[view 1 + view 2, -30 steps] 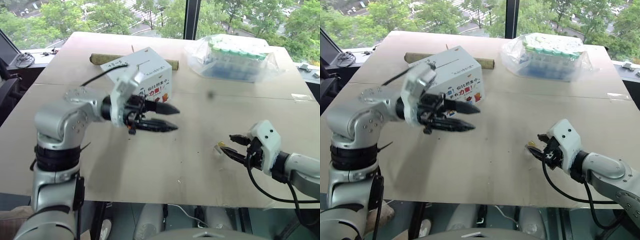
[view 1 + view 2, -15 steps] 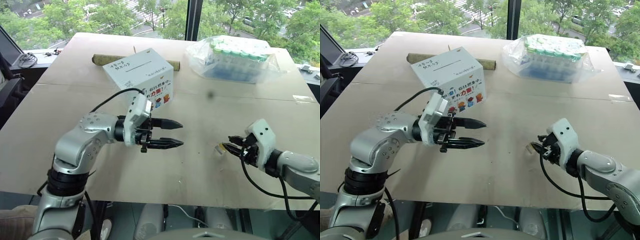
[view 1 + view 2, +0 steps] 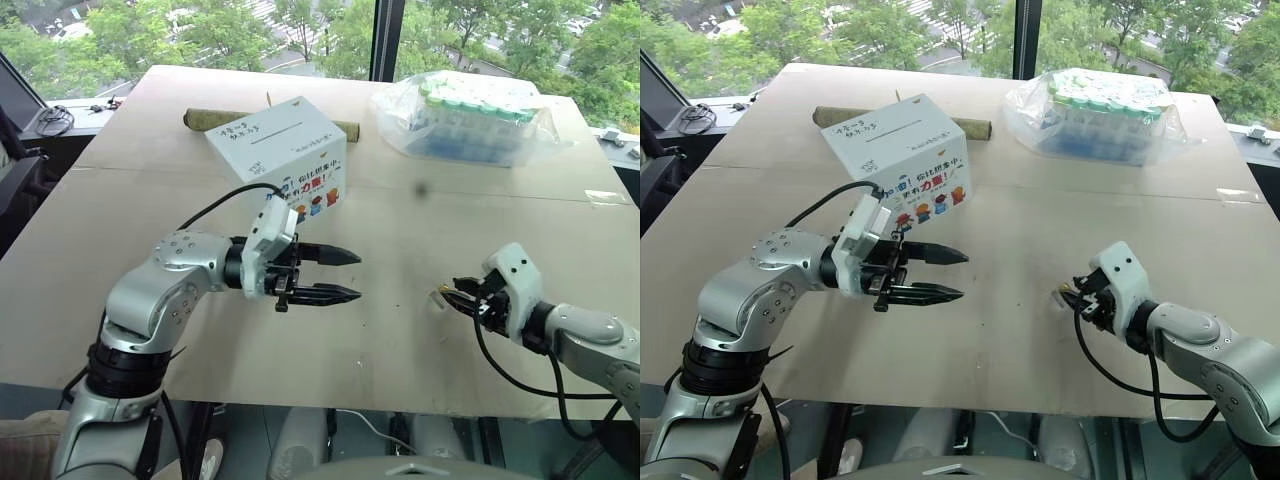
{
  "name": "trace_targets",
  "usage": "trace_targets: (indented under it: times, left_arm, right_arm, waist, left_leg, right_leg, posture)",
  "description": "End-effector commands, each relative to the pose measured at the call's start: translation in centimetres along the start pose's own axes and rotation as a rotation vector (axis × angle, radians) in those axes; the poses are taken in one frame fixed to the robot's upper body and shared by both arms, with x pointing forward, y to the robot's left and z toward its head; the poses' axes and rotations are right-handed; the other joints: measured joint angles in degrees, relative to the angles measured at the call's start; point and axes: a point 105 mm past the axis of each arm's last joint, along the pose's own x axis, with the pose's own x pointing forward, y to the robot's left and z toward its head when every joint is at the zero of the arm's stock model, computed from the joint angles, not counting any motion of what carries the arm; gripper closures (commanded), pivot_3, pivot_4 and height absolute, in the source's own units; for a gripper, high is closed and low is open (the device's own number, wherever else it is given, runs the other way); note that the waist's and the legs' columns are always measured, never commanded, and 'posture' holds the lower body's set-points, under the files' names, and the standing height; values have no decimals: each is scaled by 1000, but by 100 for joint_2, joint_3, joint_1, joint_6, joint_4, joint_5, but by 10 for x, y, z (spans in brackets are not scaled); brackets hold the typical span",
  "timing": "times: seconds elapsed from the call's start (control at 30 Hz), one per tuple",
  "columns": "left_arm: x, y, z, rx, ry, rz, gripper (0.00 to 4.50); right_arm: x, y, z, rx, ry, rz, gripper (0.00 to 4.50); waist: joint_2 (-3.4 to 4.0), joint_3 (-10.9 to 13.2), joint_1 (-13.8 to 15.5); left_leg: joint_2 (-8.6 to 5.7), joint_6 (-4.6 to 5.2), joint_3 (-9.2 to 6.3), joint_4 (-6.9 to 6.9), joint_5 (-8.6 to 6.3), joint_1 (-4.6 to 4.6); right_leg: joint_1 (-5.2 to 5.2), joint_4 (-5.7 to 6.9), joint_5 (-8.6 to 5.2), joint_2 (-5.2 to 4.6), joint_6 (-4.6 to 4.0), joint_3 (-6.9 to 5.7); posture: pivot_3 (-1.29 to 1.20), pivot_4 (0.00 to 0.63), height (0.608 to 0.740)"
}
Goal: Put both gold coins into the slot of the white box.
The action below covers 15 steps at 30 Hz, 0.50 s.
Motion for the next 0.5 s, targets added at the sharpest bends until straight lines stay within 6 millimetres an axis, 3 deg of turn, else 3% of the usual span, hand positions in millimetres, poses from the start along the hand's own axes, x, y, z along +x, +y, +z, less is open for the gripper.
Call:
trace_targets:
  times: [0.03,0.13,0.5]
  left_arm:
    - [-3,-2,-1,25,15,-5,1857]
    - [-6,-1,-5,24,29,10,1857]
    - [-10,0,-10,26,42,16,1857]
  right_arm:
    - [-1,2,6,-21,-22,5,3350]
    - [0,2,6,-21,-22,7,4428]
    - [0,3,6,-24,-13,27,4428]
  waist:
    - [1,0,3]
    - [1,0,3]
    - [0,0,1]
  left_leg:
    - [0,0,0,0,0,0]
    - [0,0,0,0,0,0]
    - [0,0,2,-4,0,0]
  right_leg:
    - [0,0,0,0,0,1]
    - [0,0,0,0,0,0]
    - [-3,0,0,0,0,-2]
  posture:
    - [0,150,740]
    - [0,150,740]
    - [0,150,740]
